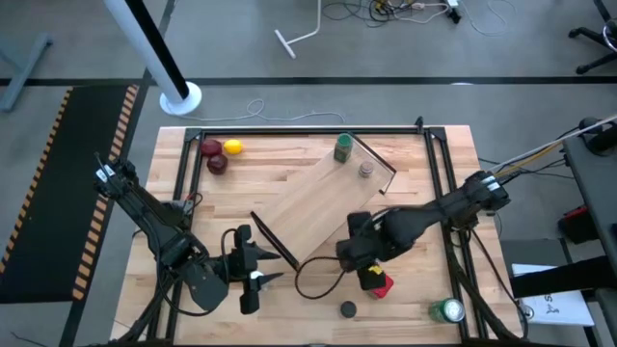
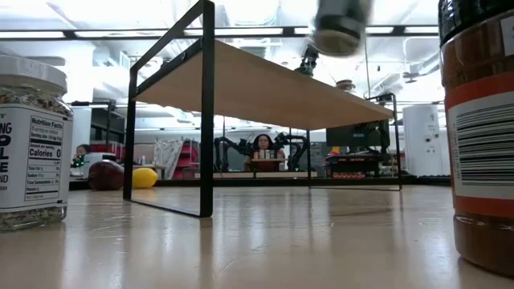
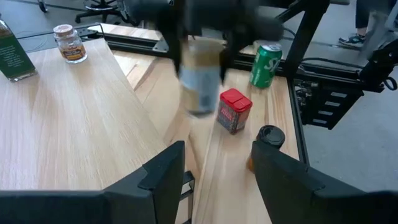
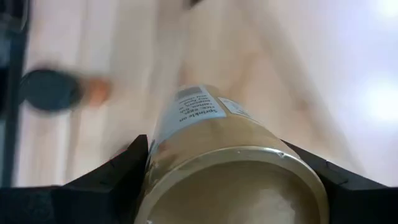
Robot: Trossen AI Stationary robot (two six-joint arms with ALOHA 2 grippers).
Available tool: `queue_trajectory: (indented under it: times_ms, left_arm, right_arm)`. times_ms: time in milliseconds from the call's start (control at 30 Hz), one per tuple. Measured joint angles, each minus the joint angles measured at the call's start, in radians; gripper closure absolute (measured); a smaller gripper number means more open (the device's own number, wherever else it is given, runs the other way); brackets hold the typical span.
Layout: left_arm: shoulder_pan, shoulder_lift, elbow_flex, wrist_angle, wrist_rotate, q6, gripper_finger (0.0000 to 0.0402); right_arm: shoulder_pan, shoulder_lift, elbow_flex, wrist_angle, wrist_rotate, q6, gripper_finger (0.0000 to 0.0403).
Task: Shelf spices
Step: Put the gold seasoning bottle on the shelf
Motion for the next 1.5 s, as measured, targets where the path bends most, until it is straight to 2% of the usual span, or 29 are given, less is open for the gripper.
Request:
queue_trajectory:
  times_ms: [167, 300, 400, 533, 733, 967, 1300, 1500]
  left_arm:
    - [0.002, 0.000, 0.000, 0.001, -0.001, 0.000, 0.0228]
    - [0.003, 0.000, 0.000, 0.007, -0.007, 0.006, 0.0230]
    - [0.004, 0.000, 0.000, 0.008, -0.007, 0.008, 0.0229]
    - [0.005, 0.000, 0.000, 0.009, -0.008, 0.020, 0.0225]
    - [0.008, 0.000, 0.000, 0.008, -0.008, 0.036, 0.0230]
    - [0.017, 0.000, 0.000, 0.008, -0.008, 0.052, 0.0227]
    - [0.024, 0.000, 0.000, 0.008, -0.008, 0.066, 0.0223]
    - [0.024, 0.000, 0.000, 0.008, -0.008, 0.067, 0.0228]
  right_arm:
    - [-0.051, -0.001, 0.164, -0.076, 0.186, -0.042, 0.0143]
    - [-0.156, -0.003, 0.247, -0.092, 0.196, -0.050, 0.0143]
    - [-0.246, -0.003, 0.272, -0.094, 0.177, -0.072, 0.0143]
    - [-0.356, 0.003, 0.279, -0.093, 0.081, -0.126, 0.0143]
    - [-0.463, 0.041, 0.285, -0.095, -0.012, -0.197, 0.0143]
    - [-0.508, 0.116, 0.353, -0.109, -0.048, -0.241, 0.0143]
    - [-0.562, 0.263, 0.567, -0.244, -0.070, -0.258, 0.0143]
    - [-0.603, 0.278, 0.564, -0.265, -0.102, -0.257, 0.0143]
